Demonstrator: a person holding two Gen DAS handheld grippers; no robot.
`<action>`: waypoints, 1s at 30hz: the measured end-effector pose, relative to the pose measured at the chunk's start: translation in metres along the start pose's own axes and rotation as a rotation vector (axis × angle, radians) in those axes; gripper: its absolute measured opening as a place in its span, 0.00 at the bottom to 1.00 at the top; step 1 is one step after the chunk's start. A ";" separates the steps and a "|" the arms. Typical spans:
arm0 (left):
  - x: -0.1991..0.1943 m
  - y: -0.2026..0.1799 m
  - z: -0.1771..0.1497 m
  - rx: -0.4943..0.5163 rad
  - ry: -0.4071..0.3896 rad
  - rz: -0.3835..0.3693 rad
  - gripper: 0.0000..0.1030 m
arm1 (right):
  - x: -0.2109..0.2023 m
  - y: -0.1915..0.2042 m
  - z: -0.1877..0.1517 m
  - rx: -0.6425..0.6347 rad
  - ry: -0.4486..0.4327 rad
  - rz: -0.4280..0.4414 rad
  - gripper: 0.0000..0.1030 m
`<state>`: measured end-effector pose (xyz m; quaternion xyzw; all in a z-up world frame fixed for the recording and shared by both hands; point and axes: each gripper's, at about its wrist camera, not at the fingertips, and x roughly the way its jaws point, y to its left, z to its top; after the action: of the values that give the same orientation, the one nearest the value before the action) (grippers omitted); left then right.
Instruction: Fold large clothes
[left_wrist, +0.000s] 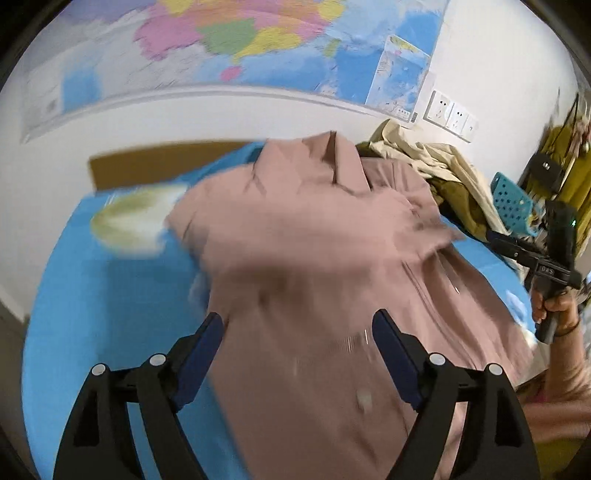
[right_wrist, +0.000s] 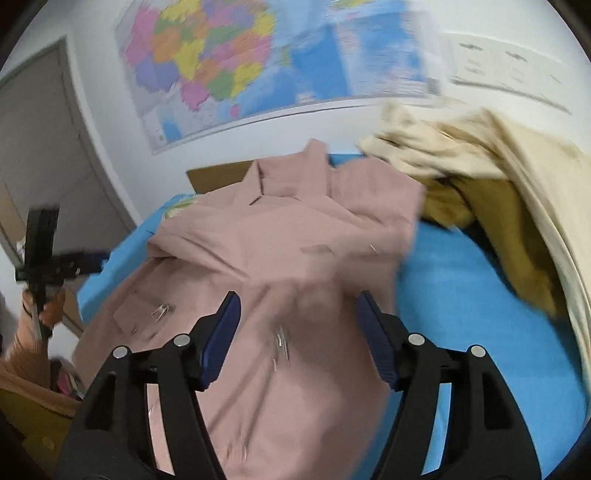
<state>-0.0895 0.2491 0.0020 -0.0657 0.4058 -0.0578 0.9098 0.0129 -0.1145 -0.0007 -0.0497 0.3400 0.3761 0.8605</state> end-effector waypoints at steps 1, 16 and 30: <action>0.010 -0.002 0.014 0.025 -0.006 0.013 0.78 | 0.019 0.004 0.015 -0.024 0.015 0.000 0.63; 0.220 -0.013 0.156 0.157 0.256 0.186 0.77 | 0.224 -0.001 0.112 -0.078 0.222 -0.171 0.61; 0.225 -0.001 0.199 0.042 0.141 0.073 0.09 | 0.201 -0.023 0.161 -0.070 0.056 -0.147 0.01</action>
<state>0.2085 0.2267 -0.0307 -0.0274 0.4695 -0.0375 0.8817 0.2142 0.0477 -0.0068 -0.1149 0.3462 0.3222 0.8736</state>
